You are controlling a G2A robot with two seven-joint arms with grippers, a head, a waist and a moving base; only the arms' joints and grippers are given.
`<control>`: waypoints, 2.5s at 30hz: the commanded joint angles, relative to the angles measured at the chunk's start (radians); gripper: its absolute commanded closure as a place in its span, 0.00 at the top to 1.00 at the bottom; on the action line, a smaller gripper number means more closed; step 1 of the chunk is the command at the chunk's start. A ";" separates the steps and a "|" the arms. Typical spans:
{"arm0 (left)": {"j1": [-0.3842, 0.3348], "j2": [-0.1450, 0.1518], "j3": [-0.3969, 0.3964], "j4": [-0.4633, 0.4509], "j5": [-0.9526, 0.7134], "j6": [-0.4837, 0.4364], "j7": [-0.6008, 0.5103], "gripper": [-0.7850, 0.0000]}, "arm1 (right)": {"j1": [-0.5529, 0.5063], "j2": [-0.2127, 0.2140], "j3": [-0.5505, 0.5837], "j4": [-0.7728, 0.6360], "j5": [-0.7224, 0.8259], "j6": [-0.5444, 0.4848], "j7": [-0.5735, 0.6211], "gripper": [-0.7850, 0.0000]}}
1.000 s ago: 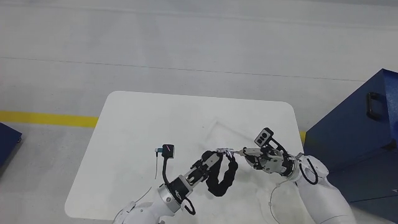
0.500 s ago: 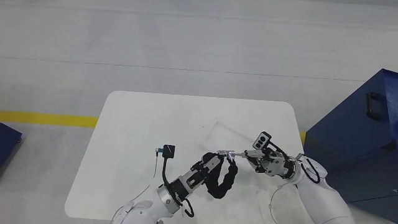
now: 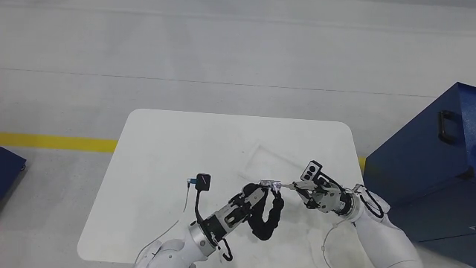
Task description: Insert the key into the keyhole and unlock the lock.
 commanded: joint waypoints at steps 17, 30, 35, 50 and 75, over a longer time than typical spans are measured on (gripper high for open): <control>-0.007 0.008 -0.009 0.007 0.059 -0.016 -0.015 0.00 | -0.021 -0.002 0.000 -0.029 0.051 0.055 -0.059 0.00; -0.016 0.017 -0.013 0.018 0.125 -0.070 -0.005 0.00 | -0.034 0.010 -0.007 -0.053 0.074 0.150 -0.106 0.00; -0.020 0.020 -0.011 0.018 0.147 -0.075 -0.001 0.00 | -0.036 0.024 -0.026 -0.062 0.085 0.162 -0.117 0.00; -0.032 0.029 -0.012 0.025 0.176 -0.088 -0.002 0.00 | -0.030 0.075 -0.099 -0.079 0.212 0.206 -0.162 0.00; -0.055 0.026 -0.001 0.050 0.015 -0.025 0.054 0.00 | 0.014 0.127 -0.151 0.014 0.215 0.093 -0.120 0.47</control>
